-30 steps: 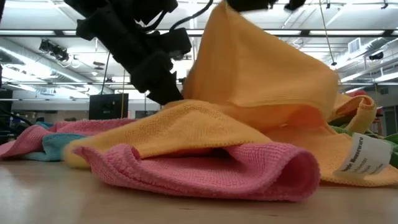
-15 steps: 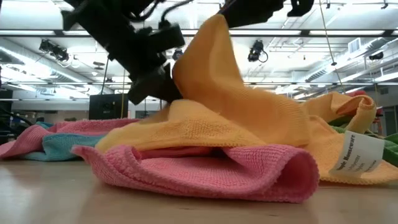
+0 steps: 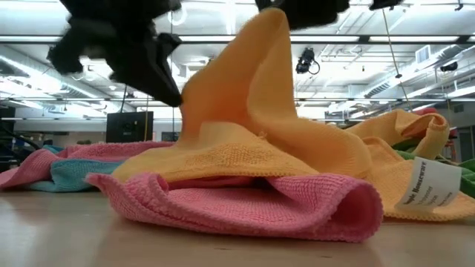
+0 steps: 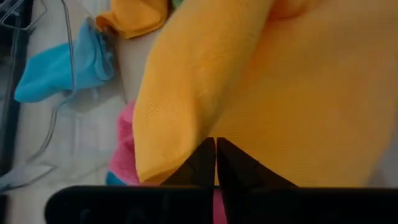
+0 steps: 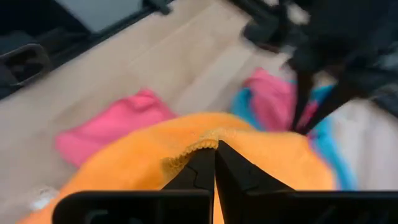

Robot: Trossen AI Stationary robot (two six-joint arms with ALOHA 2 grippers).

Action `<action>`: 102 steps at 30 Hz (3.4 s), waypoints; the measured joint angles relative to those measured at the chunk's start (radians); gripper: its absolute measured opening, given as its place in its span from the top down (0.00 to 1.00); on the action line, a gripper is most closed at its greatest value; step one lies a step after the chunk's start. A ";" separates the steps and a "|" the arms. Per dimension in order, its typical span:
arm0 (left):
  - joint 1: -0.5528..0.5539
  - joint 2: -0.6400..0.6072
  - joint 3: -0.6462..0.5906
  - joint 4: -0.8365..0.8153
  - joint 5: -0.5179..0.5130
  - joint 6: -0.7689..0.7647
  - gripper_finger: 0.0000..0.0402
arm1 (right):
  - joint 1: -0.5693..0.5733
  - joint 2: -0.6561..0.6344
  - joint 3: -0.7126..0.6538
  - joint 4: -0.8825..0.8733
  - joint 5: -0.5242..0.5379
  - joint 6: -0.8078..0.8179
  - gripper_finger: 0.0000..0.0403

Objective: Fold microfiber towels
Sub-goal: Fold the left yellow microfiber cloth

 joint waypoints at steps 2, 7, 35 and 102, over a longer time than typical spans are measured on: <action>-0.015 -0.022 0.000 -0.008 0.012 -0.037 0.93 | -0.001 0.026 0.000 0.007 -0.043 0.007 0.97; -0.033 -0.050 0.002 0.001 0.062 -0.114 0.94 | 0.016 0.092 0.000 0.015 -0.151 0.066 0.97; -0.037 0.021 0.002 0.123 0.156 -0.149 0.76 | 0.054 0.014 0.000 -0.210 0.047 0.343 0.63; 0.005 0.071 0.000 -0.003 -0.185 0.232 0.98 | 0.153 -0.080 -0.117 -0.390 0.457 0.372 0.99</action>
